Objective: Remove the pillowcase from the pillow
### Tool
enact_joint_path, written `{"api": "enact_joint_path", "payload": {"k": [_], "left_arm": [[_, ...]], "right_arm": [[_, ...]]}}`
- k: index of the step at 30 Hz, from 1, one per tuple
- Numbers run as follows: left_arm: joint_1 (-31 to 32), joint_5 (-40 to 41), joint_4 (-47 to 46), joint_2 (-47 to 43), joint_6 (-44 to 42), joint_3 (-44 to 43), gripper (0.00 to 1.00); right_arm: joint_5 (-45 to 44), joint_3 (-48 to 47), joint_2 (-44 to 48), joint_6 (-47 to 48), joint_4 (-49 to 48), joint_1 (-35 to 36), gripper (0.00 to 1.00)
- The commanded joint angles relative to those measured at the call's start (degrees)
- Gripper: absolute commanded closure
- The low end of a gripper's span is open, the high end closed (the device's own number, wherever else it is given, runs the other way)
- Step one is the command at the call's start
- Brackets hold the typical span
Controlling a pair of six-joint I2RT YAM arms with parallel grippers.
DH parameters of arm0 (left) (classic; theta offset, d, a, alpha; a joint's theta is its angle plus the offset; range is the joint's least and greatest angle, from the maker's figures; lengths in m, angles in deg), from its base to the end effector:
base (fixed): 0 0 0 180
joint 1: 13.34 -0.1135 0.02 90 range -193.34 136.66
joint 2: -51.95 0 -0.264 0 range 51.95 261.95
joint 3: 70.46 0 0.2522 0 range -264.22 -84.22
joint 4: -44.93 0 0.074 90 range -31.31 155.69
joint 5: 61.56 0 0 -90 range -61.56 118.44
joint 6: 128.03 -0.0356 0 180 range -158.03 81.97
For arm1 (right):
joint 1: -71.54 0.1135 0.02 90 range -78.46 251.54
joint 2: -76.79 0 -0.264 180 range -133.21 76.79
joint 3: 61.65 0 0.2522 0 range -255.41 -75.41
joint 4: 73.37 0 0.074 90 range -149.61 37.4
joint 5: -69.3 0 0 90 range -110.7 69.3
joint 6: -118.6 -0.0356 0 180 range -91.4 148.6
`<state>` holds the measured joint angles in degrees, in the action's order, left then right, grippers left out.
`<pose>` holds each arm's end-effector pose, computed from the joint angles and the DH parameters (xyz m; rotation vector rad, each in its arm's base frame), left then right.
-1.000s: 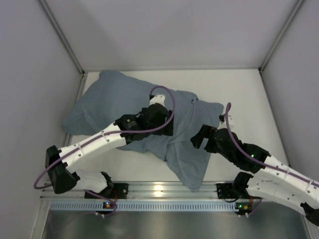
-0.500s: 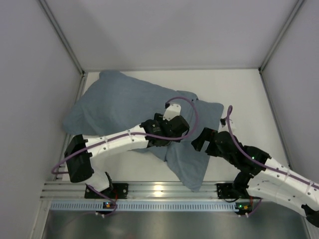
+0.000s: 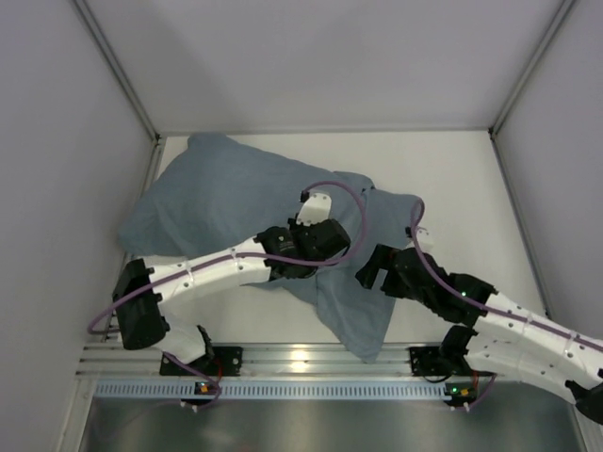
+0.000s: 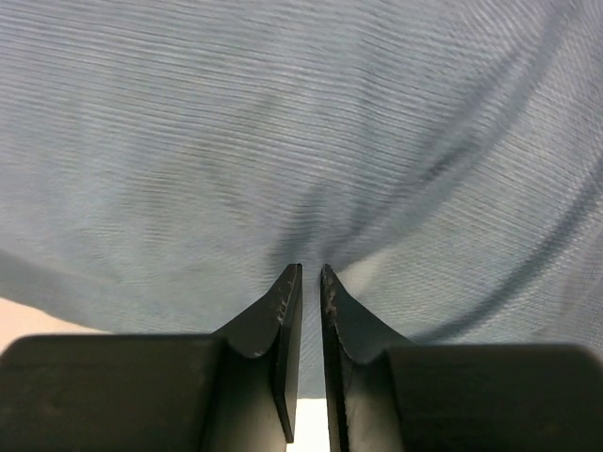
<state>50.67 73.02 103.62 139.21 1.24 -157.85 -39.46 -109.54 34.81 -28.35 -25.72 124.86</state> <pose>0.1589 -0.2690 0.2930 0.2244 2.2136 0.0745 0.1018 0.1175 0.2443 0.2461 2.3228 0.6362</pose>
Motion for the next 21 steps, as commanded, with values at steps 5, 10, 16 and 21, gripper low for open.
{"api": "enact_joint_path", "payload": {"k": [5, 10, 16, 21], "left_arm": [[-4.5, 3.0, 2.8, -9.8, -1.8, 2.0, 0.85], [-6.7, 2.4, 2.9, -10.2, -5.1, 1.6, 0.90], [-6.4, -15.4, -0.5, -9.8, -12.1, 1.8, 0.09], [-1.7, -16.3, -4.7, -11.5, -11.4, 6.8, 0.01]], "right_arm": [[0.0, -6.4, -14.9, -4.4, -10.9, 2.7, 0.01], [-3.9, -18.5, -26.0, -4.0, -10.3, 6.3, 0.01], [-9.5, -16.3, -18.9, -4.5, -6.7, 6.1, 0.01], [-12.4, -9.1, -3.8, -6.9, 0.6, 2.0, 0.01]]}}
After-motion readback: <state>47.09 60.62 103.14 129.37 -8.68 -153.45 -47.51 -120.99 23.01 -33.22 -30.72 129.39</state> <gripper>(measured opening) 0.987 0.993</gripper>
